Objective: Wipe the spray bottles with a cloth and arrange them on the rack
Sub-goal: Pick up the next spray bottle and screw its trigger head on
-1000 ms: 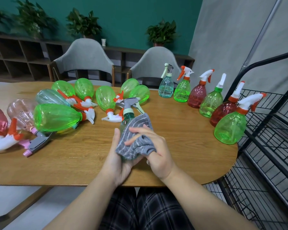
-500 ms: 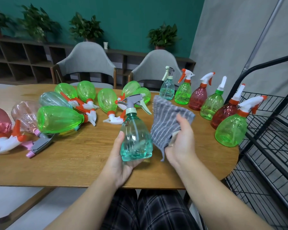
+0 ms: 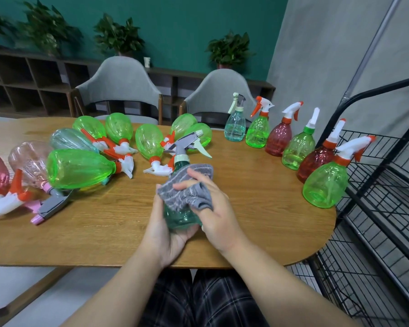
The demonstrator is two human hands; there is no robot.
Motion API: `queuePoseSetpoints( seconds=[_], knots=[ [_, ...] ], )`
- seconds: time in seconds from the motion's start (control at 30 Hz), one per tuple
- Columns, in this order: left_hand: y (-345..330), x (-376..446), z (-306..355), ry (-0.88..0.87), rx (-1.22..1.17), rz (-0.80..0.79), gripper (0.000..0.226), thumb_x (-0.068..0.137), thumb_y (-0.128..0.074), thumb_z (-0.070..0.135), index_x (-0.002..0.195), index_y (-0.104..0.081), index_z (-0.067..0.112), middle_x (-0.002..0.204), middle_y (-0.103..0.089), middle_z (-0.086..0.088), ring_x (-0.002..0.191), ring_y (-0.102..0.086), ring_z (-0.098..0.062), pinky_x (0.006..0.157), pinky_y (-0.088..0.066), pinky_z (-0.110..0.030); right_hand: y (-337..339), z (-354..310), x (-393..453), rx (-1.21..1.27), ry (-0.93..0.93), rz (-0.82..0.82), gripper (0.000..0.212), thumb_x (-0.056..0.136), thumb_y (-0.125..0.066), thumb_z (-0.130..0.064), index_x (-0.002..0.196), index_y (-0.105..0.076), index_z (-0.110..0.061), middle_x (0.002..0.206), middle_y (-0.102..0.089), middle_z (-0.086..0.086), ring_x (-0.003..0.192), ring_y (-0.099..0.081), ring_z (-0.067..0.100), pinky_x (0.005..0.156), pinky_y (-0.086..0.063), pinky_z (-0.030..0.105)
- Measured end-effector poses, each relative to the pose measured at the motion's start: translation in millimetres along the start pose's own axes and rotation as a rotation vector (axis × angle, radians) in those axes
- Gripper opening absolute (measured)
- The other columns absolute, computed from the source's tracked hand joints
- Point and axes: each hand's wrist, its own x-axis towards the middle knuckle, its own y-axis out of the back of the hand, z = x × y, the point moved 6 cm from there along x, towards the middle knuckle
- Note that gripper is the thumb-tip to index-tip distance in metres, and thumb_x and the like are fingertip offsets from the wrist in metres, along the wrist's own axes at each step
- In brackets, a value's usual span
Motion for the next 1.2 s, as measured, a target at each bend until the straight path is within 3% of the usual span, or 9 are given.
queuePoseSetpoints(
  seconds=[0.13, 0.23, 0.33, 0.47, 0.57, 0.63, 0.8, 0.97, 1.2],
  knots=[
    [1, 0, 0, 0.004, -0.004, 0.005, 0.078, 0.075, -0.054, 0.066, 0.129, -0.06, 0.009, 0.121, -0.067, -0.018, 0.102, -0.07, -0.026, 0.079, -0.061, -0.039, 5, 3, -8, 0.118, 0.124, 0.042, 0.035, 0.07, -0.05, -0.024, 0.092, -0.074, -0.012, 0.12, -0.064, 0.003, 0.117, -0.055, 0.011, 0.106, -0.035, 0.03],
    [-1, -1, -1, 0.007, 0.0, -0.044, 0.089, 0.044, -0.089, 0.062, 0.112, -0.073, 0.006, 0.117, -0.068, -0.021, 0.101, -0.07, -0.029, 0.074, -0.06, -0.039, 6, 8, -17, 0.183, 0.137, 0.07, 0.04, 0.068, -0.051, -0.025, 0.088, -0.071, 0.003, 0.1, -0.07, 0.012, 0.102, -0.062, 0.021, 0.093, -0.041, 0.026],
    [4, 0, -4, 0.053, -0.005, -0.037, 0.104, 0.036, -0.095, 0.054, 0.121, -0.066, 0.003, 0.121, -0.065, -0.025, 0.103, -0.068, -0.035, 0.079, -0.059, -0.047, 9, 13, -28, 0.286, 0.1, 0.135, 0.034, 0.066, -0.052, -0.025, 0.081, -0.071, -0.001, 0.087, -0.067, 0.016, 0.087, -0.062, 0.029, 0.083, -0.045, 0.032],
    [12, 4, 2, -0.031, -0.073, 0.044, 0.114, 0.041, -0.093, 0.059, 0.134, -0.054, 0.007, 0.134, -0.057, -0.023, 0.121, -0.058, -0.036, 0.102, -0.047, -0.051, 10, 31, -39, 0.78, -0.416, 0.376, 0.025, 0.07, -0.053, -0.021, 0.057, -0.064, -0.003, 0.06, -0.062, 0.012, 0.064, -0.058, 0.028, 0.068, -0.05, 0.03],
    [5, 3, 6, -0.11, -0.056, 0.085, 0.086, 0.055, -0.081, 0.065, 0.125, -0.062, 0.019, 0.122, -0.069, -0.01, 0.103, -0.069, -0.023, 0.081, -0.059, -0.037, 9, 54, -55, 1.232, -0.79, 0.72, 0.033, 0.097, -0.039, -0.024, 0.08, -0.061, -0.005, 0.085, -0.061, 0.017, 0.077, -0.057, 0.032, 0.086, -0.044, 0.042],
    [-1, 3, 7, -0.137, 0.063, 0.074, 0.067, 0.074, -0.051, 0.071, 0.124, -0.06, 0.027, 0.119, -0.07, -0.001, 0.102, -0.067, -0.017, 0.078, -0.056, -0.035, 14, 50, -54, 1.335, -0.783, 0.809, 0.034, 0.1, -0.038, -0.03, 0.09, -0.059, -0.005, 0.094, -0.061, 0.017, 0.083, -0.056, 0.032, 0.092, -0.041, 0.045],
    [-15, -2, 9, -0.24, 0.25, 0.122, 0.1, 0.065, -0.074, 0.069, 0.143, -0.042, 0.015, 0.132, -0.061, -0.016, 0.119, -0.061, -0.035, 0.1, -0.046, -0.052, 0, 12, -44, 1.362, -0.642, 0.59, 0.041, 0.099, -0.039, -0.036, 0.106, -0.065, -0.005, 0.101, -0.072, 0.018, 0.1, -0.063, 0.032, 0.085, -0.047, 0.043],
    [-19, -2, -1, -0.279, 0.332, 0.085, 0.081, 0.06, -0.079, 0.04, 0.13, -0.052, 0.011, 0.116, -0.07, -0.014, 0.107, -0.068, -0.033, 0.091, -0.055, -0.045, -10, 7, -29, 1.378, -0.643, 0.513, 0.051, 0.1, -0.037, -0.043, 0.115, -0.064, -0.003, 0.11, -0.07, 0.016, 0.106, -0.064, 0.028, 0.095, -0.047, 0.039],
    [-20, -3, 11, -0.427, 0.551, 0.095, 0.074, 0.05, -0.08, 0.044, 0.117, -0.051, 0.03, 0.105, -0.072, 0.002, 0.1, -0.069, -0.019, 0.081, -0.055, -0.033, -18, 13, -37, 1.363, -0.813, 0.352, 0.062, 0.1, -0.03, -0.052, 0.121, -0.061, -0.003, 0.116, -0.067, 0.02, 0.112, -0.06, 0.031, 0.102, -0.041, 0.043]
  ],
)
